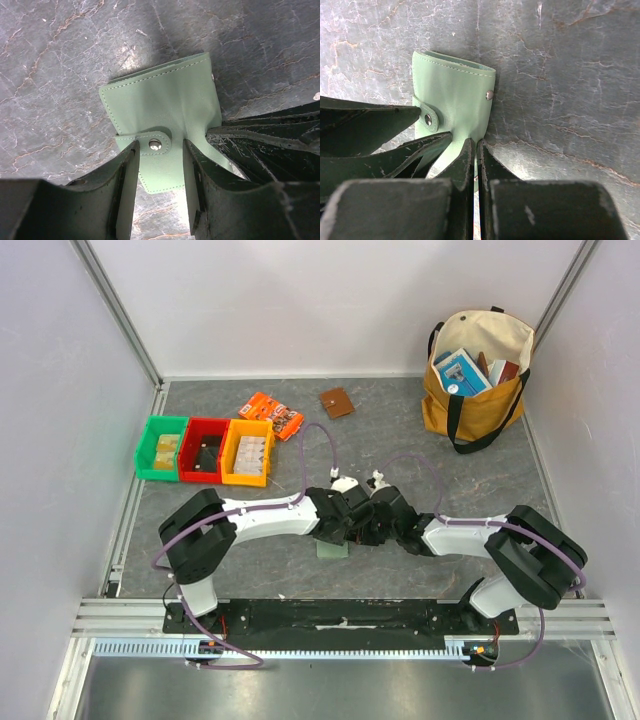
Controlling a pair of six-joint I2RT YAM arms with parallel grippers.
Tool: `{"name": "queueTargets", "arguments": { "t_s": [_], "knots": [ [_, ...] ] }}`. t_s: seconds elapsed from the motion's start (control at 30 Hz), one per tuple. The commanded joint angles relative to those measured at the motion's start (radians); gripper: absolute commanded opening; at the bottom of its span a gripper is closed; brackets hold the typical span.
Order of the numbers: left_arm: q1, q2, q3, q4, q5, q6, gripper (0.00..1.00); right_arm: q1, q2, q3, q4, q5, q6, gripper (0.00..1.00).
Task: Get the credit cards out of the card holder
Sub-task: Open the card holder at the center of the board.
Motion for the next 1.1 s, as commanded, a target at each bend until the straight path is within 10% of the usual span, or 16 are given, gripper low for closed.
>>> {"name": "queueTargets", "arguments": {
  "t_s": [0.0,0.33,0.8,1.07],
  "knots": [
    [-0.004,0.055,0.038,-0.024,-0.037,0.049,0.46,0.006,0.005,-0.014,-0.002,0.04,-0.005,0.0],
    [-0.001,0.005,0.07,-0.066,-0.084,0.068,0.02,0.006,-0.014,-0.015,-0.014,0.048,-0.011,0.0],
    [0.221,-0.372,-0.205,0.211,0.055,0.069,0.02,-0.065,-0.025,0.071,-0.092,0.056,-0.15,0.0],
    [0.271,-0.445,-0.509,0.569,0.265,-0.138,0.02,-0.065,0.038,0.247,-0.315,0.109,-0.348,0.45]
  ]
}}
